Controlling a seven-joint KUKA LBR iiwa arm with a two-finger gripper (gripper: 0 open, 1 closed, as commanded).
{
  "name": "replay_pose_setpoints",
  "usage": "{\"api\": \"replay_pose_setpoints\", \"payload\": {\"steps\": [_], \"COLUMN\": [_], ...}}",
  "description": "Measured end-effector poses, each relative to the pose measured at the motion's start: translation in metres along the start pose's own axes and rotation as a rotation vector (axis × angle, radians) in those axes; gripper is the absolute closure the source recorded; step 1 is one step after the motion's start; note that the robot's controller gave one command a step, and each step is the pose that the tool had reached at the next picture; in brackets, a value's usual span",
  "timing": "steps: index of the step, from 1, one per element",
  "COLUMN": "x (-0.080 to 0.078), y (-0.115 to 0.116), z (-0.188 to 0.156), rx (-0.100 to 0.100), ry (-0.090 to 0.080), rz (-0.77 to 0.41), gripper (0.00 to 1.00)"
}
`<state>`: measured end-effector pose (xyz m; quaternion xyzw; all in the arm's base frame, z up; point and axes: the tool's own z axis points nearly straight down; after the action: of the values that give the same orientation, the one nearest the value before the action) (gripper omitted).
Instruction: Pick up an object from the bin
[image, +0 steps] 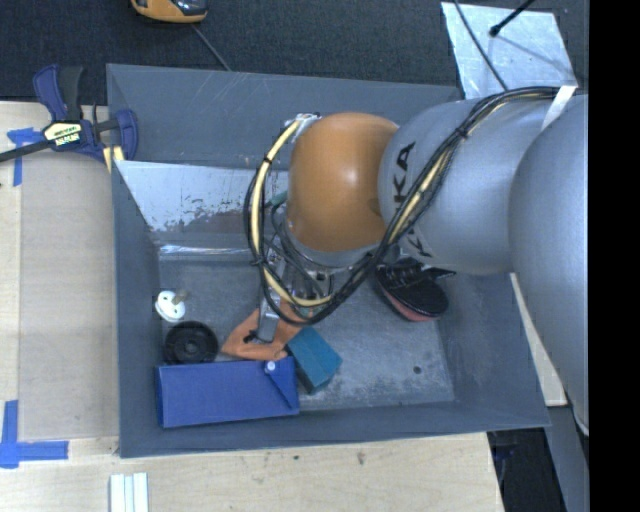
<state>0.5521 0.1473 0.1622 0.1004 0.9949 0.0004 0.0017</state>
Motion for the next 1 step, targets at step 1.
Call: {"api": "replay_pose_setpoints", "payload": {"steps": [1], "x": [-0.0030], "y": [0.0020], "z": [0.0107], "rx": [-0.001], "ry": [-0.002], "rz": [-0.028], "gripper": [0.00]}}
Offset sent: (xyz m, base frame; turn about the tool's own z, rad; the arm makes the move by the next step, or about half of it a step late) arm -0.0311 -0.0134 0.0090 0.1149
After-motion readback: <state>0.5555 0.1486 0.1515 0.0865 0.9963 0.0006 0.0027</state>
